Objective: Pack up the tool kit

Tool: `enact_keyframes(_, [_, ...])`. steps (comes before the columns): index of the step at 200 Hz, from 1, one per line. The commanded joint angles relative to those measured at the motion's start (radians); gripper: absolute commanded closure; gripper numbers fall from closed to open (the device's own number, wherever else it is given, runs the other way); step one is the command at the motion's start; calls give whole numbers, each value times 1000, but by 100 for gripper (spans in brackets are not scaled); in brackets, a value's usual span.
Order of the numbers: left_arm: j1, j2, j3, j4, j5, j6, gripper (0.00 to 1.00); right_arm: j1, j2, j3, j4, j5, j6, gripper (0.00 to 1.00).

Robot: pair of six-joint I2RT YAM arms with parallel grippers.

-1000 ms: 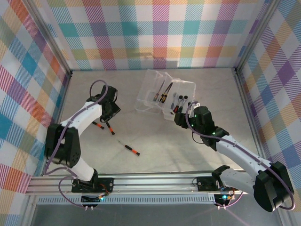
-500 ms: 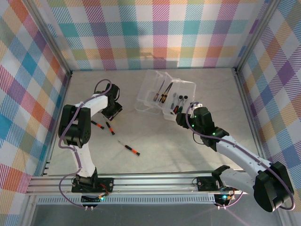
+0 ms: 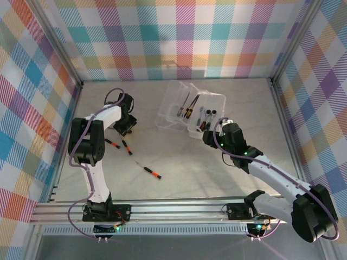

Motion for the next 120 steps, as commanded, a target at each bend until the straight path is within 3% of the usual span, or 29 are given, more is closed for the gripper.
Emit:
enact_keyframes(1, [16,36,53,-76,-27,24,53,0,1,26,9,-5,8,45])
enact_keyframes(35, [42,52,49,-66,-32,20,56,0,1,27,7,-5,6,45])
enact_keyframes(74, [45,81,63,-32,25,75,77,0,1,27,6,-3,6,45])
enact_keyframes(120, [16,64,76,1,72,151,86,0,2,27,3,2,6,45])
